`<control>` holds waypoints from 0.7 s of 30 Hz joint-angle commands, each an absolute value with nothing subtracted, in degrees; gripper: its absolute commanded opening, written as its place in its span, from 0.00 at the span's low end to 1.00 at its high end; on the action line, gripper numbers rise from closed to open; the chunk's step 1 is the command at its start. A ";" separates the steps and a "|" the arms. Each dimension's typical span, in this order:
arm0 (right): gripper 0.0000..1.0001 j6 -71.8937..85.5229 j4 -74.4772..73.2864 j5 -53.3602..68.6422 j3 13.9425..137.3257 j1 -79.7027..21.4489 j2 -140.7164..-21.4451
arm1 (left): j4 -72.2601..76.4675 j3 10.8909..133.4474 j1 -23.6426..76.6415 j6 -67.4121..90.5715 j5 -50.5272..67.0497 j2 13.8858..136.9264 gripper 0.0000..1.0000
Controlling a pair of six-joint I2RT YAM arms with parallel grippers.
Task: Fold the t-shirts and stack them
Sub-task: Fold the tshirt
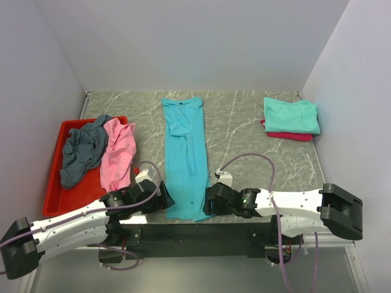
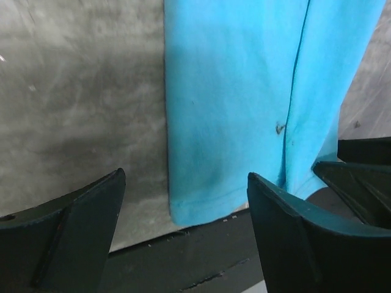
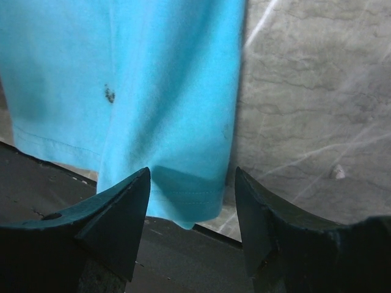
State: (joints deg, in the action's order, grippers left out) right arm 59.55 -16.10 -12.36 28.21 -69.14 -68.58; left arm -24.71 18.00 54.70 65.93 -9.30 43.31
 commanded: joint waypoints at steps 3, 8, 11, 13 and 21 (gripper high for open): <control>0.64 60.56 -15.12 -13.54 28.92 -70.13 -70.05 | -25.22 17.40 59.40 72.68 -10.81 44.65 0.84; 0.64 61.08 -15.20 -13.62 29.09 -70.66 -70.66 | -25.84 17.40 64.07 76.89 -12.83 46.84 0.81; 0.64 61.43 -15.47 -13.97 29.09 -71.10 -70.40 | -27.24 17.84 65.92 79.00 -14.32 48.51 0.75; 0.64 61.52 -15.64 -14.24 29.00 -71.28 -70.14 | -28.03 18.45 67.14 79.89 -15.03 49.65 0.71; 0.64 62.05 -15.73 -14.68 28.65 -71.81 -69.70 | -29.36 19.43 69.78 82.09 -17.32 52.20 0.59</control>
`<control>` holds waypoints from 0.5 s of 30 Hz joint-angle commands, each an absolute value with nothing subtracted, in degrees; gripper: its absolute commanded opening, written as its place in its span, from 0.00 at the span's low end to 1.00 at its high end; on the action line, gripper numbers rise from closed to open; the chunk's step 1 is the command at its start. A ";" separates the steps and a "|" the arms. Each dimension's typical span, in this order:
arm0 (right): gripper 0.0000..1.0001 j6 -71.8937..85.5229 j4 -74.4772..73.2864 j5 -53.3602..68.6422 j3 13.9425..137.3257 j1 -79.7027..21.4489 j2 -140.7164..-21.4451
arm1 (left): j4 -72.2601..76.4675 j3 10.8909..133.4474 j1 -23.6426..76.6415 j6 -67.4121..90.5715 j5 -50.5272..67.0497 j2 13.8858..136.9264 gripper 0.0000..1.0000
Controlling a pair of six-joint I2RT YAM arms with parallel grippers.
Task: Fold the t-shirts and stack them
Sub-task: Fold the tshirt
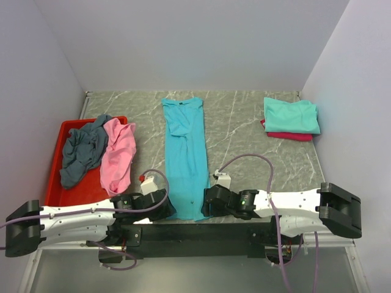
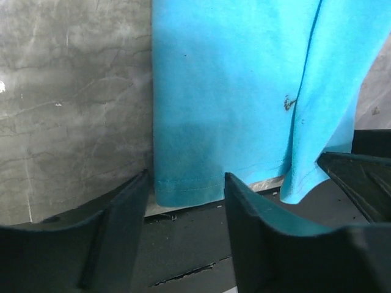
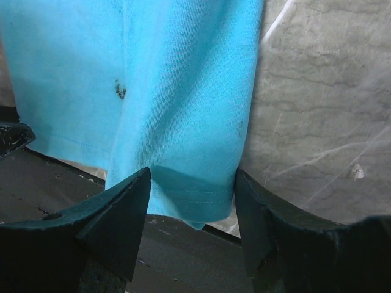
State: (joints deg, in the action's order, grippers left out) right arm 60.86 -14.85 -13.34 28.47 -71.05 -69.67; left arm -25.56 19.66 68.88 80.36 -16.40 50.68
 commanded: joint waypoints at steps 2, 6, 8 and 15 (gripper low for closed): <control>0.64 62.22 -16.08 -14.85 28.74 -71.98 -69.79 | -28.30 19.34 70.22 82.53 -16.88 53.26 0.54; 0.63 62.49 -16.00 -14.94 28.39 -72.16 -69.79 | -28.74 19.77 71.10 83.32 -17.49 54.32 0.41; 0.60 62.75 -16.17 -14.85 28.30 -72.25 -69.70 | -29.53 20.04 71.63 83.76 -17.84 54.40 0.36; 0.48 62.58 -16.35 -14.85 28.65 -72.42 -70.31 | -30.76 20.04 72.25 84.73 -18.37 53.96 0.29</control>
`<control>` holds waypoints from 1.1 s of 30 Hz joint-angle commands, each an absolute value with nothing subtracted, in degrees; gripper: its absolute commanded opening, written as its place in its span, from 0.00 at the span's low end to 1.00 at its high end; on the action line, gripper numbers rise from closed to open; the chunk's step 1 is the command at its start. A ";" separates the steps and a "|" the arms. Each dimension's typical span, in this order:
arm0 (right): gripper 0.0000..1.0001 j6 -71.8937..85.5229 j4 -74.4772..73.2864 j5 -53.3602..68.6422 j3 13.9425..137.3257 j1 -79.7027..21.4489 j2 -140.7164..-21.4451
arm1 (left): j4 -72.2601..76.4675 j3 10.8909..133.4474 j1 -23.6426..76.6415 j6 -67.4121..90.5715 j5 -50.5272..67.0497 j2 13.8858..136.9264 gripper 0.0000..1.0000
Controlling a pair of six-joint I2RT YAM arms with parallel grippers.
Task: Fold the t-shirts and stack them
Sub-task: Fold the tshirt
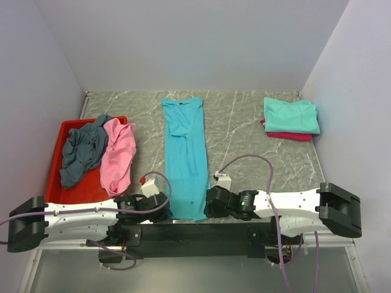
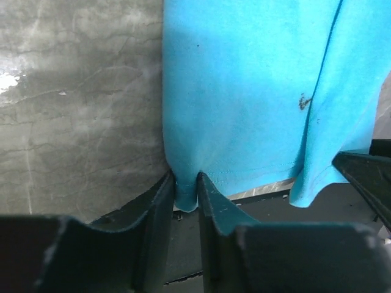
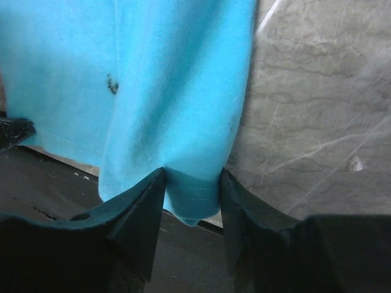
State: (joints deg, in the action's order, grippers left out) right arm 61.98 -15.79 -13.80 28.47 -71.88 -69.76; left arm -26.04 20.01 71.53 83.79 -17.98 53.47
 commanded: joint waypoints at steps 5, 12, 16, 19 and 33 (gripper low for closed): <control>0.28 62.31 -16.52 -14.50 29.35 -72.68 -71.45 | -29.45 19.78 72.77 84.11 -18.28 54.49 0.17; 0.02 62.05 -18.28 -14.77 30.50 -73.30 -72.42 | -27.16 20.56 74.44 82.44 -18.37 55.98 0.01; 0.00 61.88 -19.68 -14.50 31.55 -74.53 -72.77 | -26.37 21.53 76.11 81.56 -18.11 56.69 0.01; 0.00 62.66 -22.58 -15.03 33.31 -76.63 -72.86 | -26.19 22.49 77.95 81.47 -17.14 57.39 0.01; 0.00 65.84 -33.83 -20.21 37.88 -80.07 -66.80 | -29.27 28.21 86.31 90.35 -21.88 56.69 0.00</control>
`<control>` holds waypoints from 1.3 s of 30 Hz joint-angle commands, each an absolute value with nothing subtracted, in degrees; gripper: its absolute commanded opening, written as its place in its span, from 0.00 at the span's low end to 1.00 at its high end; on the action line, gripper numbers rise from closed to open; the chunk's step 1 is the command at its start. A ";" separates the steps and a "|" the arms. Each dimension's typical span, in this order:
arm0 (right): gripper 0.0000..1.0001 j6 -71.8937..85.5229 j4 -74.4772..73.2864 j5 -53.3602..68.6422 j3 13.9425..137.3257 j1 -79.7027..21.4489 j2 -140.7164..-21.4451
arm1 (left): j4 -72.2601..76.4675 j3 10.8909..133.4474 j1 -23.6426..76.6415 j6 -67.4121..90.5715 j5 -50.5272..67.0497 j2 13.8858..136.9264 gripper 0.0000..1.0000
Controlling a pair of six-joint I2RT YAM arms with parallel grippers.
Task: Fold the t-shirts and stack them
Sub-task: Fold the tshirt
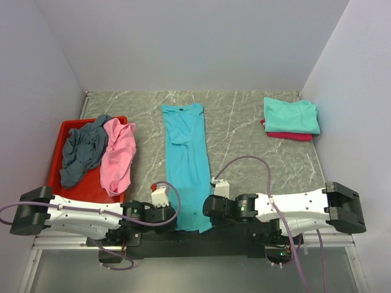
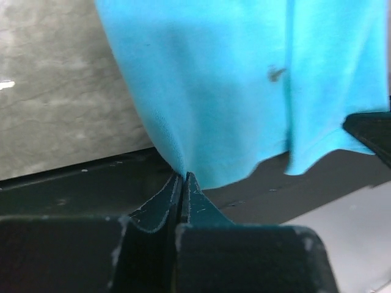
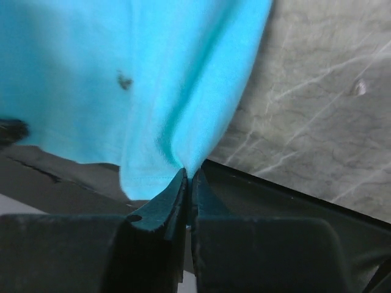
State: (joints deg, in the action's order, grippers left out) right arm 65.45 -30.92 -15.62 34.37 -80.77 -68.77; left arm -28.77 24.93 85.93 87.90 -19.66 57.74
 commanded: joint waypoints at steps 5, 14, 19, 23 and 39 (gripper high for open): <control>0.00 59.69 -31.75 -21.80 38.85 -74.45 -66.18 | -22.88 27.86 82.63 87.20 -24.96 56.34 0.00; 0.00 46.86 -26.64 -22.24 42.79 -64.34 -68.38 | -18.64 30.50 68.13 71.99 -24.52 56.87 0.01; 0.00 39.82 -24.44 -21.19 47.80 -60.04 -73.03 | -14.69 31.11 60.21 64.97 -22.68 56.34 0.01; 0.00 35.87 -22.42 -19.61 50.97 -56.96 -76.90 | -13.45 31.99 56.00 61.27 -21.36 57.57 0.01; 0.00 24.70 -21.00 -13.62 67.32 -45.62 -96.58 | -0.97 37.96 35.26 44.75 -10.73 71.61 0.00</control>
State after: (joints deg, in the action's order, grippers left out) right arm 27.77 -21.96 -14.37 63.77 -47.03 -95.18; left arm -6.02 34.41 37.30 50.24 -14.39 69.58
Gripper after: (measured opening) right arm 0.063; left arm 0.021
